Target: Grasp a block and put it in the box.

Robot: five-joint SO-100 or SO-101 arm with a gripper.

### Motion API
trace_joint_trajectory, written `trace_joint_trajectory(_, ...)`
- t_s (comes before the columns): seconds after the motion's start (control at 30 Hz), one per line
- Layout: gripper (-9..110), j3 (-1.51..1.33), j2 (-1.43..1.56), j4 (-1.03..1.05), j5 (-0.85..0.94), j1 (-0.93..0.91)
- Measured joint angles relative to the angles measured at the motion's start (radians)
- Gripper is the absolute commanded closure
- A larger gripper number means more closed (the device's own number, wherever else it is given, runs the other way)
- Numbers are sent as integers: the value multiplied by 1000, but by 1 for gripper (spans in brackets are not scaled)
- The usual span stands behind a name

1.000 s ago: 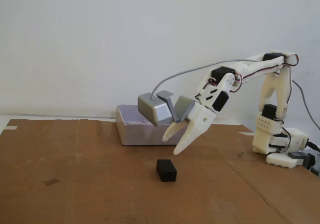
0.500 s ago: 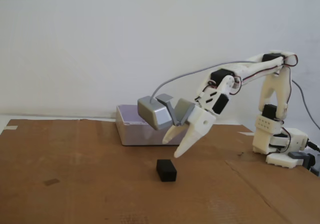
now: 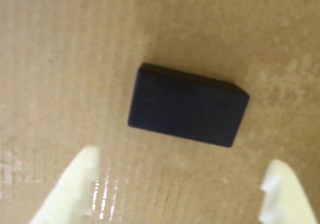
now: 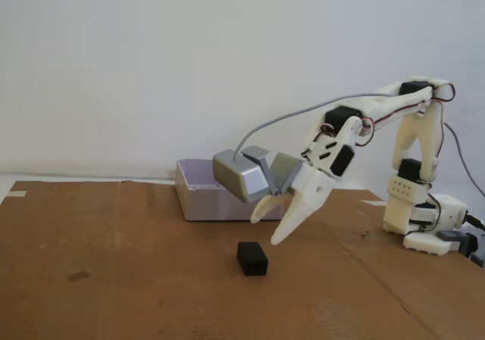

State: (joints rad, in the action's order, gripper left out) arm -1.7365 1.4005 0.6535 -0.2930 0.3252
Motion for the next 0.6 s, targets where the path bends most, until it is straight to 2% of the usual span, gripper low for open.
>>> trace_joint_trajectory(0.13, 50, 0, -11, -20, 0, 0)
trace_joint_trajectory(0.6, 51, 129, -146, -44, 0, 2)
